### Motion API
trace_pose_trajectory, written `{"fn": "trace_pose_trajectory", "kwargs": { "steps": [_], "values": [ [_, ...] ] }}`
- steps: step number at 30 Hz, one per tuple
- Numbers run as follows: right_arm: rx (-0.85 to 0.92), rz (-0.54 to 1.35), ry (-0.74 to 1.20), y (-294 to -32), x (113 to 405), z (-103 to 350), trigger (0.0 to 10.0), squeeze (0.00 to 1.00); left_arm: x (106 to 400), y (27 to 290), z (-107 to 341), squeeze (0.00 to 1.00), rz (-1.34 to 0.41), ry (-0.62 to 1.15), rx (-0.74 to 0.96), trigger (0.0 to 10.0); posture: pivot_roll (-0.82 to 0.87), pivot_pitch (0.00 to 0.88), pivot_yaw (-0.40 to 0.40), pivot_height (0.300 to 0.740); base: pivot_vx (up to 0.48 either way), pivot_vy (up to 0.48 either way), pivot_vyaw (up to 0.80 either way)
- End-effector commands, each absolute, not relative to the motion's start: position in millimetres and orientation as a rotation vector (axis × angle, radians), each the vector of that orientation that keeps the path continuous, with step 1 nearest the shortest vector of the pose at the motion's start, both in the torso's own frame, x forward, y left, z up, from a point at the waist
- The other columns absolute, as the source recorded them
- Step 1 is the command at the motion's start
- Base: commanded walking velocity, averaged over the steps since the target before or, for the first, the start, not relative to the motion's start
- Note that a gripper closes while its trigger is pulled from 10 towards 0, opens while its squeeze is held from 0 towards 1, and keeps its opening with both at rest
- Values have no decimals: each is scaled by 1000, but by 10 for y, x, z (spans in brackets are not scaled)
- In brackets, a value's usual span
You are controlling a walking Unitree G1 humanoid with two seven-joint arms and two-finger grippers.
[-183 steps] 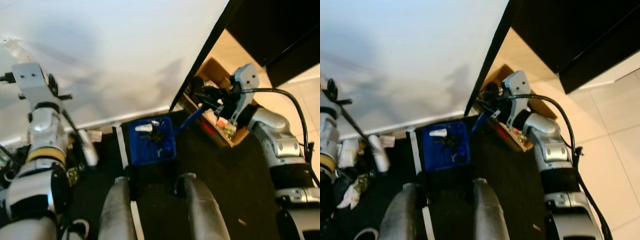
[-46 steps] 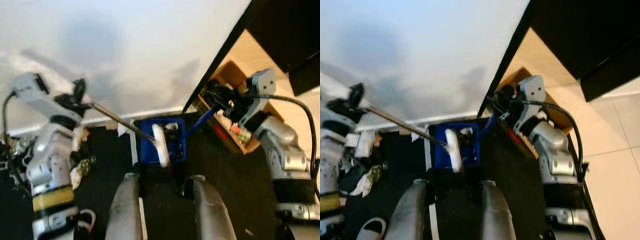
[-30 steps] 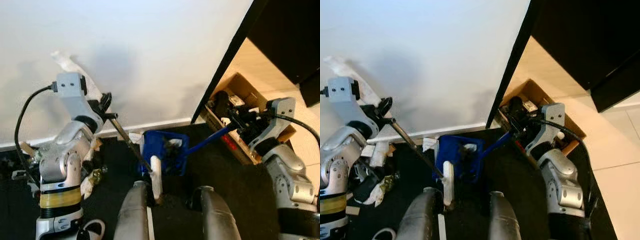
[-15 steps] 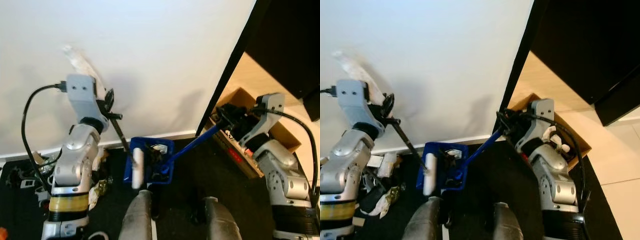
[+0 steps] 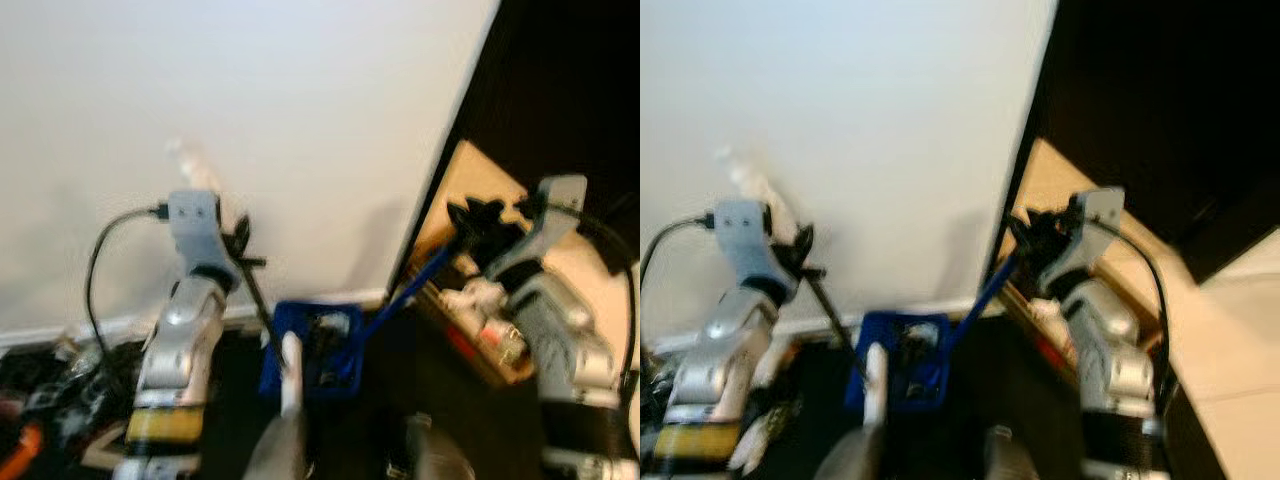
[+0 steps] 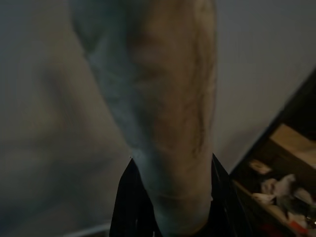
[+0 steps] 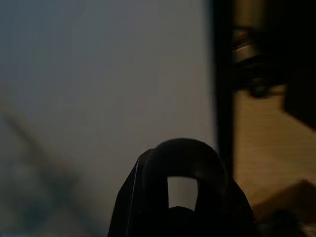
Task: Sweep floor
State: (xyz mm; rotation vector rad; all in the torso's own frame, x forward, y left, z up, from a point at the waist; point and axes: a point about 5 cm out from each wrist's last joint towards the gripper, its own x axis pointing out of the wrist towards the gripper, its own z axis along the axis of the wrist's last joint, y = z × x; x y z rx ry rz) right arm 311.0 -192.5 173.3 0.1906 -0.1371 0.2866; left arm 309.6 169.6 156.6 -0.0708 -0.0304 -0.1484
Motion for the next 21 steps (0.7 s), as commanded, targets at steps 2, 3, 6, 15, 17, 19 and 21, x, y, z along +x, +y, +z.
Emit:
{"fn": "trace_pose_trajectory", "kwargs": {
  "steps": [2,3,6,15,17,19,21],
  "values": [
    [248,290,-203,-1928,3129,1840,10000,0,3122,1704,1497,0,-130,-9,-47,10000,47,93,18,740,0,0,0],
    [248,289,-202,-1934,3129,1836,10000,0,3131,1710,1482,0,-123,0,-41,10000,47,93,18,740,0,0,0],
    [256,283,-202,-1937,3129,1829,10000,0,3138,1714,1456,0,-119,12,-2,10000,46,104,26,740,0,0,0],
    [267,282,-213,-1928,3150,1867,10000,0,3153,1687,1429,0,-119,11,13,10000,46,108,24,740,0,0,0],
    [269,278,-229,-1947,3164,1913,10000,0,3160,1678,1422,0,-118,12,14,10000,46,107,22,740,0,0,0],
    [276,259,-254,-2007,3175,1981,10000,0,3169,1662,1418,0,-123,7,12,10000,47,108,21,740,0,-270,0],
    [278,249,-263,-2039,3174,2004,10000,0,3171,1661,1417,0,-123,6,13,10000,46,108,22,740,0,-356,0]
  ]
}}
